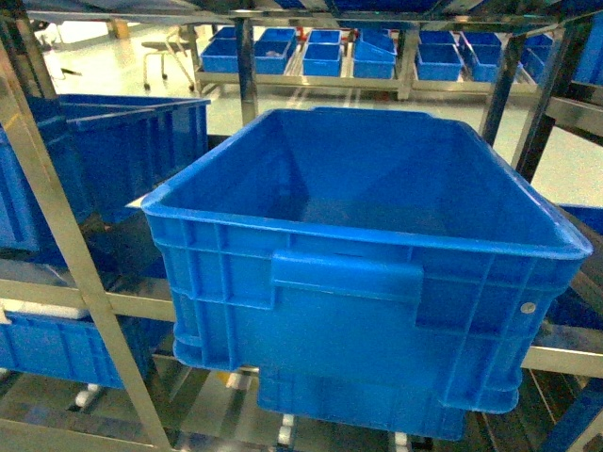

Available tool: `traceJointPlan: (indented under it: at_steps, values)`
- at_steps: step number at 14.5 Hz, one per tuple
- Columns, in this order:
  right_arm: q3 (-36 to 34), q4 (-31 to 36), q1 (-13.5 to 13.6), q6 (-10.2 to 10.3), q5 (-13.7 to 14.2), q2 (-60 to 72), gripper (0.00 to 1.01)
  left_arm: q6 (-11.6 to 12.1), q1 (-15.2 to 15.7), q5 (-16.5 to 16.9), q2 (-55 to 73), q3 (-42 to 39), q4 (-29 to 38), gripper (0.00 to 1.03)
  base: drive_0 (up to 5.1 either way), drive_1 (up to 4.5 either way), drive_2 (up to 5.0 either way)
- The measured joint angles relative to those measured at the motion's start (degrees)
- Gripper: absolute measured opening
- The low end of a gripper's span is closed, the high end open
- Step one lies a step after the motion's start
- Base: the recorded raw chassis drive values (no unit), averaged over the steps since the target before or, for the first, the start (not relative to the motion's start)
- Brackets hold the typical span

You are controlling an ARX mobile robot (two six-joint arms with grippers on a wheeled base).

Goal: Pick red block from blue box to shelf

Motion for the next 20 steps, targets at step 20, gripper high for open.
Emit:
traceJointPlan:
  at_steps: [20]
  values:
    - [35.01, -6.84, 20.39, 4.33, -4.7, 44.85, 0.28, 0.0, 0.0, 0.0, 0.0, 0.0, 0.0, 0.98, 0.0, 0.0, 0.0]
